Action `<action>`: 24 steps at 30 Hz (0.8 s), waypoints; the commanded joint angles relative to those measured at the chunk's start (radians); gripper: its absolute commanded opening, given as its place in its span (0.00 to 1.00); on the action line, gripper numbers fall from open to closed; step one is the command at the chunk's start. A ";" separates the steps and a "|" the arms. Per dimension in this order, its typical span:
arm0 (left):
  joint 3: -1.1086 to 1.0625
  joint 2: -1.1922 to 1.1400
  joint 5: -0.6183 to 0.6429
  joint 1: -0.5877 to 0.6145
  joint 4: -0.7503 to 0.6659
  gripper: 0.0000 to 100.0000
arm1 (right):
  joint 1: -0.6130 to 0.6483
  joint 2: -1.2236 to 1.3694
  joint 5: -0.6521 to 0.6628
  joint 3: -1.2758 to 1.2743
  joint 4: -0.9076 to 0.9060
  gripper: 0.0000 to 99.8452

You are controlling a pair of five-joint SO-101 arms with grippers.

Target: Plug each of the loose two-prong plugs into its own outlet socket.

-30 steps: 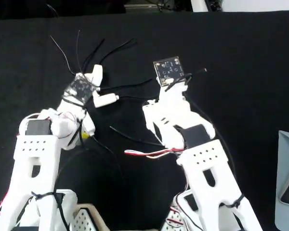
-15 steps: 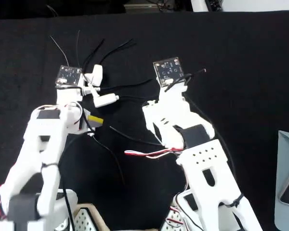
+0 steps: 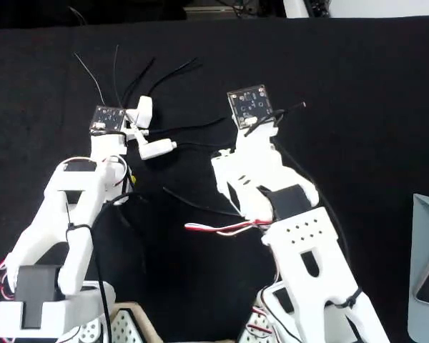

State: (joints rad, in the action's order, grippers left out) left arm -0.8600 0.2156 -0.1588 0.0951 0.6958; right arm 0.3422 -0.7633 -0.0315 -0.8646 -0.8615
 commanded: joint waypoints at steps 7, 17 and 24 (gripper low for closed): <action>0.197 0.000 -0.229 -0.010 0.199 0.08 | -0.017 -0.015 -0.008 0.008 0.012 0.01; 0.320 0.000 -0.244 -0.137 0.531 0.08 | -0.018 -0.015 -0.008 0.008 0.012 0.01; 0.231 -0.005 -0.126 -0.272 0.431 0.09 | -0.029 -0.013 -0.008 0.008 0.014 0.01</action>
State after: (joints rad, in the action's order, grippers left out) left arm -0.6022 0.2110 -0.3337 -0.1135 1.1991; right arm 0.3406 -0.7633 -0.0315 -0.8646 -0.8615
